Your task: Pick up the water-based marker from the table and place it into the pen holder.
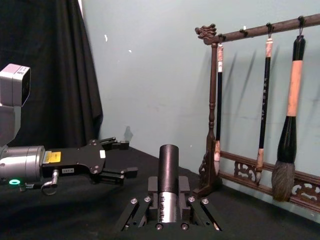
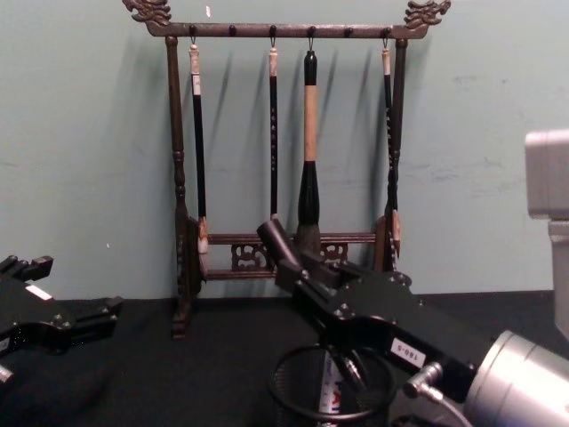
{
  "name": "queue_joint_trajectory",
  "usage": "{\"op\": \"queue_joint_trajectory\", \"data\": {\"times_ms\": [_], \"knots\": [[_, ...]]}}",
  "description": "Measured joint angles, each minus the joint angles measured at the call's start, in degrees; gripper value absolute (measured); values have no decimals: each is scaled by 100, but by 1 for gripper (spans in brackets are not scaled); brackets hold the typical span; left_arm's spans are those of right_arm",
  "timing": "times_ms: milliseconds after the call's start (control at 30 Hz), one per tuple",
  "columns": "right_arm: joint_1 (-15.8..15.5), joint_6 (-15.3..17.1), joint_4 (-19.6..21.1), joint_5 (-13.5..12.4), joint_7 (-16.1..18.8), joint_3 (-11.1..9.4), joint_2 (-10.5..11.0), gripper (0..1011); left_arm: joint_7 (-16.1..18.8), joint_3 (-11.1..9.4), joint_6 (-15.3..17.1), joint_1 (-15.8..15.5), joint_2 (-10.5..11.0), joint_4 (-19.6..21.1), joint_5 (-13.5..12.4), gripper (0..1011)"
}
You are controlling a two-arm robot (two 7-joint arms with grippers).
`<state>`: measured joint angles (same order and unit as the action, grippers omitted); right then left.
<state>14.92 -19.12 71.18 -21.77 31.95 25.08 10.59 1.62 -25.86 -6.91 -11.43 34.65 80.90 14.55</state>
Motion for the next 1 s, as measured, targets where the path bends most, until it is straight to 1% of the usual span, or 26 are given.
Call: {"op": "queue_joint_trajectory", "data": {"times_ms": [233, 333, 700, 767, 800, 833, 867, 933, 967, 1000], "knots": [[-5, 52, -8, 46, -23, 57, 12, 238, 0, 0, 0, 0, 0, 0, 0, 1001], [-24, 75, 26, 114, -66, 87, 37, 238, 0, 0, 0, 0, 0, 0, 0, 1001], [-25, 78, 28, 105, -61, 76, 34, 238, 0, 0, 0, 0, 0, 0, 0, 1001], [-25, 78, 28, 101, -60, 73, 33, 277, 0, 0, 0, 0, 0, 0, 0, 1001], [-25, 78, 28, 101, -60, 73, 33, 277, 0, 0, 0, 0, 0, 0, 0, 1001], [-25, 78, 28, 100, -59, 72, 33, 334, 0, 0, 0, 0, 0, 0, 0, 1001], [-25, 78, 28, 98, -59, 72, 32, 360, 0, 0, 0, 0, 0, 0, 0, 1001], [-25, 78, 28, 95, -57, 70, 32, 443, 0, 0, 0, 0, 0, 0, 0, 1001], [-24, 78, 28, 94, -57, 70, 31, 443, 0, 0, 0, 0, 0, 0, 0, 1001], [-25, 77, 28, 93, -56, 69, 31, 503, 0, 0, 0, 0, 0, 0, 0, 1001]]}}
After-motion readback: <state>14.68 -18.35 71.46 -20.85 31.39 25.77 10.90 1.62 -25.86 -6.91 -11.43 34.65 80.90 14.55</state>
